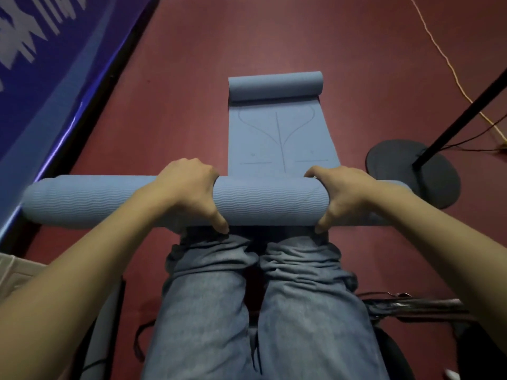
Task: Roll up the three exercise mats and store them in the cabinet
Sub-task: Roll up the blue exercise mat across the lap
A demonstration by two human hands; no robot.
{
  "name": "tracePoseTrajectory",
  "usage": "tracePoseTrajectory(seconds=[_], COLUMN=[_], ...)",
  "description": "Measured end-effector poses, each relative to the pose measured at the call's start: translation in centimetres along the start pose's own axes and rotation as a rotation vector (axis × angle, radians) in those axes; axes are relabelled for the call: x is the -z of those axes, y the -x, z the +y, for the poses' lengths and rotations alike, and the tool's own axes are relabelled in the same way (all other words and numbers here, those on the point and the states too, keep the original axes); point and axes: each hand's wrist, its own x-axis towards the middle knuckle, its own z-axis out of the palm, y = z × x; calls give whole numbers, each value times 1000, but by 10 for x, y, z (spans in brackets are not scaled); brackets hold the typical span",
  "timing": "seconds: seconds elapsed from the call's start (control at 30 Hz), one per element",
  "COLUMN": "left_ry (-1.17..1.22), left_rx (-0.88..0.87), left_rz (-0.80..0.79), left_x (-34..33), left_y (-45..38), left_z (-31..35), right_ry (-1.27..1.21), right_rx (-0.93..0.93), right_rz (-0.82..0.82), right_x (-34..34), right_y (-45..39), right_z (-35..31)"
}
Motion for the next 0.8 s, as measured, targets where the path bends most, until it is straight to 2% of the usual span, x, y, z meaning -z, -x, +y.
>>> tracePoseTrajectory(seconds=[0.1,0.23,0.37,0.67,0.8], left_ry=[-15,-76,-126,-119,-109], left_rx=[15,-40,-30,-45,-56], left_rz=[43,188,182,15,21], left_x=[-8,-27,-32,-2,-4], left_y=[3,11,15,-10,-15], left_z=[-1,-2,-2,-9,-10], right_ry=[-3,-81,-107,68,73], right_rx=[-42,-36,-20,73,69], right_rz=[-47,-115,-140,132,204], right_x=[5,14,17,-8,-16], right_y=[-11,-17,-22,-5,0], right_z=[1,2,-3,-2,-2])
